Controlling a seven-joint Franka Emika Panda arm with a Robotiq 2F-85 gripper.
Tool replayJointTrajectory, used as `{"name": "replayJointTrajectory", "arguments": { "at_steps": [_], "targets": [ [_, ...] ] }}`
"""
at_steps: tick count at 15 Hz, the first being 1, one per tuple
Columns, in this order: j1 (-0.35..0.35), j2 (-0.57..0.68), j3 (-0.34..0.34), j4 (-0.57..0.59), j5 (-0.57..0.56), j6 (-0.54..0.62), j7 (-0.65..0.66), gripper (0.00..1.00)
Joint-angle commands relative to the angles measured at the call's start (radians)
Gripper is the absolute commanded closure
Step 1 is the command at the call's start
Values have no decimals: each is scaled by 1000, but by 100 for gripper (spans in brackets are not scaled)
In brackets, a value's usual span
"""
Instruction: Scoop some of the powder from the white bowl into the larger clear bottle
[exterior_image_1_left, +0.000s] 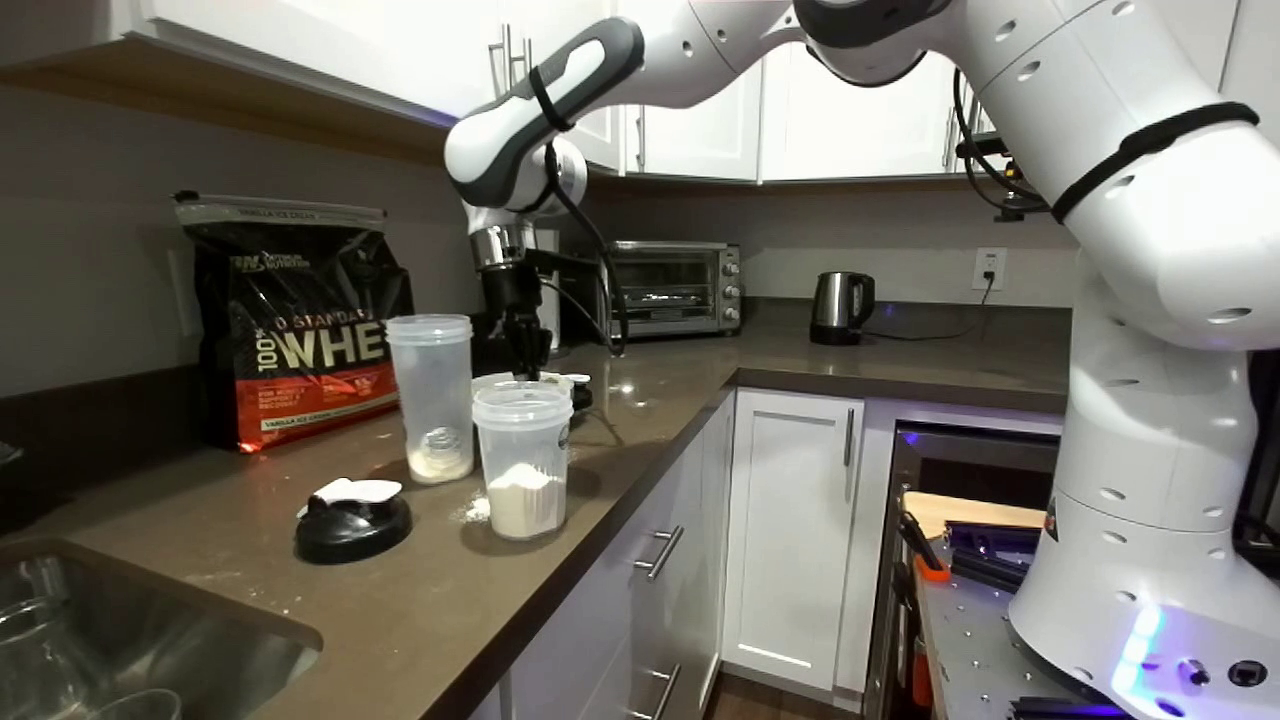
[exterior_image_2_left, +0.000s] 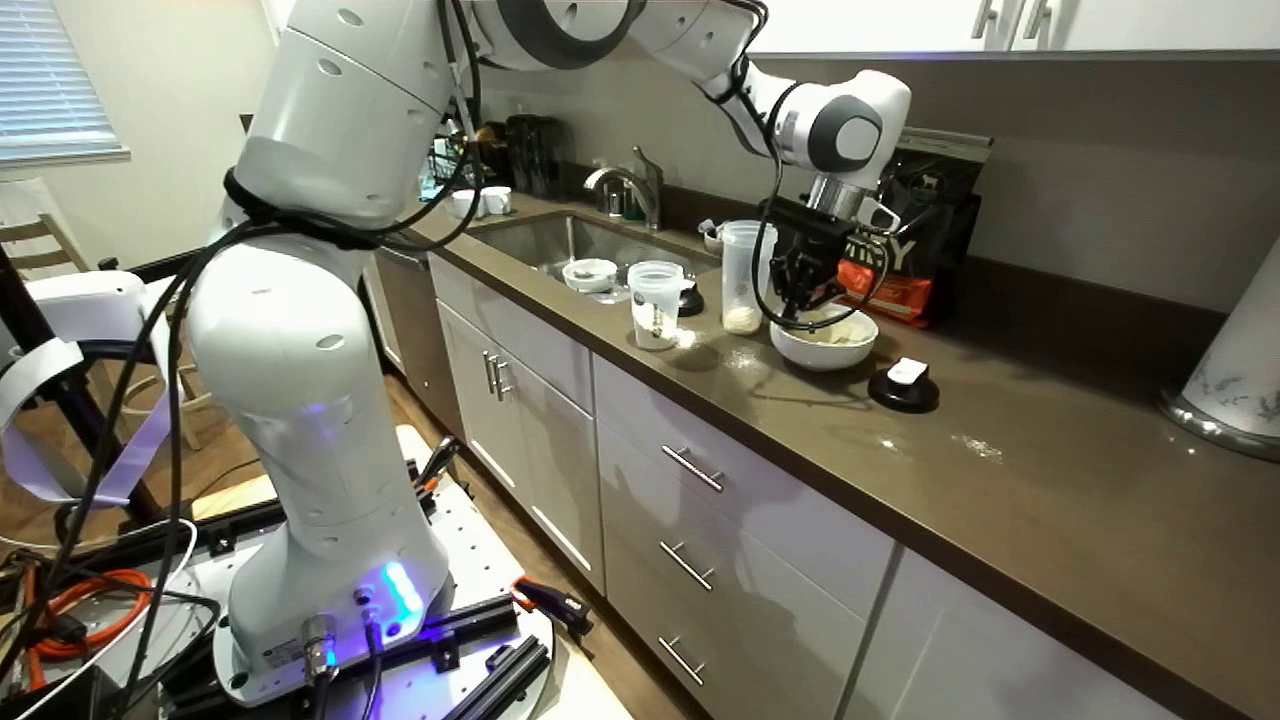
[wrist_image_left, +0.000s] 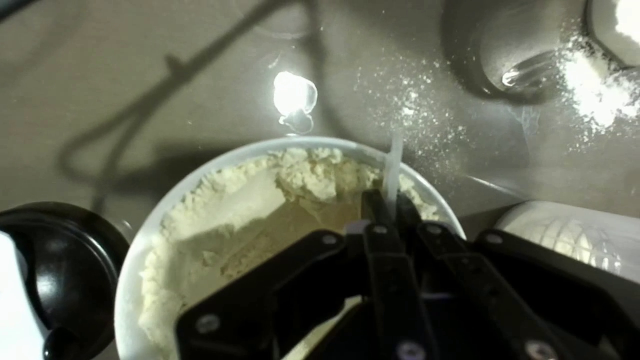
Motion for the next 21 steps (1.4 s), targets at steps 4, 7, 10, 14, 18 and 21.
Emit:
{"name": "replayJointTrajectory", "arguments": {
  "at_steps": [4,7,10,14,18,21],
  "targets": [
    [-31,0,12,47,53,-44,-34,98],
    [-35,-3,13,56,57,-42,-37,98],
    [-38,-5,13,63,66,-42,-39,98],
    [-42,-12,11,63,66,-39,-40,98],
    [-49,-28,9,56,67,-39,-44,98],
    [-54,-55,7,34,68,-26,-50,98]
  ]
}}
